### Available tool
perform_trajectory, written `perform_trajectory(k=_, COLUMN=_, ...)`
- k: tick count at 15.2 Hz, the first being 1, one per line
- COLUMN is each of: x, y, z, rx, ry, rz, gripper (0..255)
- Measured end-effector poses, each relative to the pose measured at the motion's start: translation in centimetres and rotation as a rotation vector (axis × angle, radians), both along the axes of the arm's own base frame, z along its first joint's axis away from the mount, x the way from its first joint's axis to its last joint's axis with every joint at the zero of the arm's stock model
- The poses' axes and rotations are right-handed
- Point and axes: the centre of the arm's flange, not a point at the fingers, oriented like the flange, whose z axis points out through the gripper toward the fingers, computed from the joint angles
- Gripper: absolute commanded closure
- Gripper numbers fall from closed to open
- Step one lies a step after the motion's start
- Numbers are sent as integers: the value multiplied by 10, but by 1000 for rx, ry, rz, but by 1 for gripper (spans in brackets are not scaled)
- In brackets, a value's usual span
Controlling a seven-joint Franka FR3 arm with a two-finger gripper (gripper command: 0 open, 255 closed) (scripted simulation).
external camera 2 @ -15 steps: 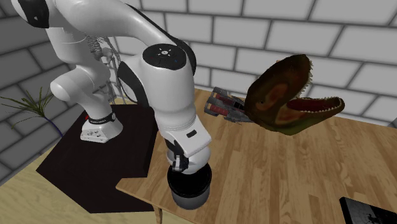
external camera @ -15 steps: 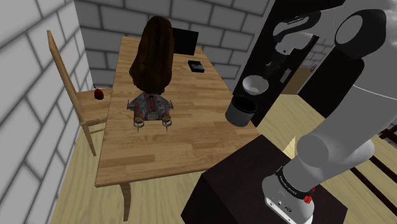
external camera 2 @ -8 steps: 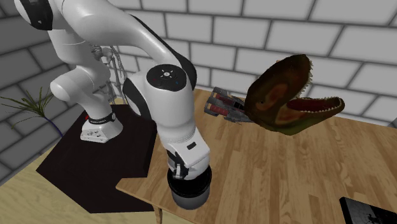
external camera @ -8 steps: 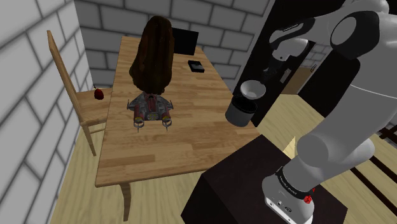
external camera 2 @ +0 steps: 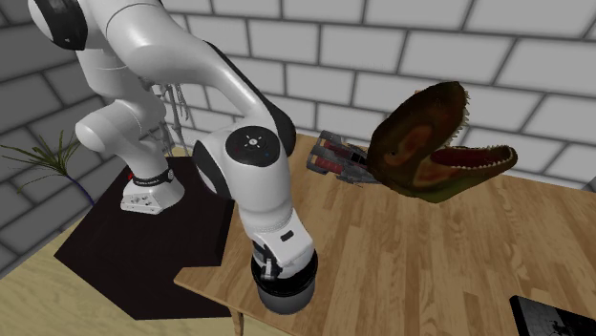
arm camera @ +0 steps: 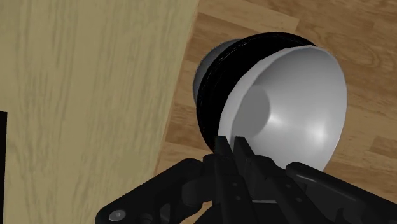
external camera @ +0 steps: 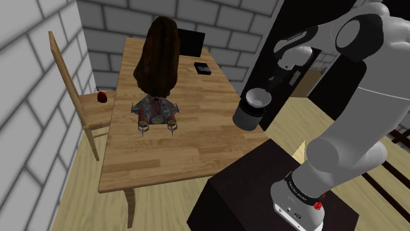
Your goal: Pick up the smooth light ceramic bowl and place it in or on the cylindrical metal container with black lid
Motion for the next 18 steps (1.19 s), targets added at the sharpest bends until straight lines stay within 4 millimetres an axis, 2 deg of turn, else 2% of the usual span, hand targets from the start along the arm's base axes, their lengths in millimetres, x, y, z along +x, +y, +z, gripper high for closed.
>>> perform_trajectory(k=2, x=1, y=-6, z=-6, rx=-9, ry=-8, rz=-5, gripper=255)
perform_trajectory(k=6, x=0, y=-1, z=-31, rx=-3, ry=-2, rz=-2, gripper=255)
perform_trajectory(k=12, x=1, y=0, z=-35, rx=-1, ry=-1, rz=0, gripper=255)
perform_trajectory(k=13, x=1, y=0, z=-35, rx=-1, ry=-1, rz=-1, gripper=0)
perform_trajectory(k=18, x=2, y=0, z=-35, rx=0, ry=0, rz=0, gripper=0)
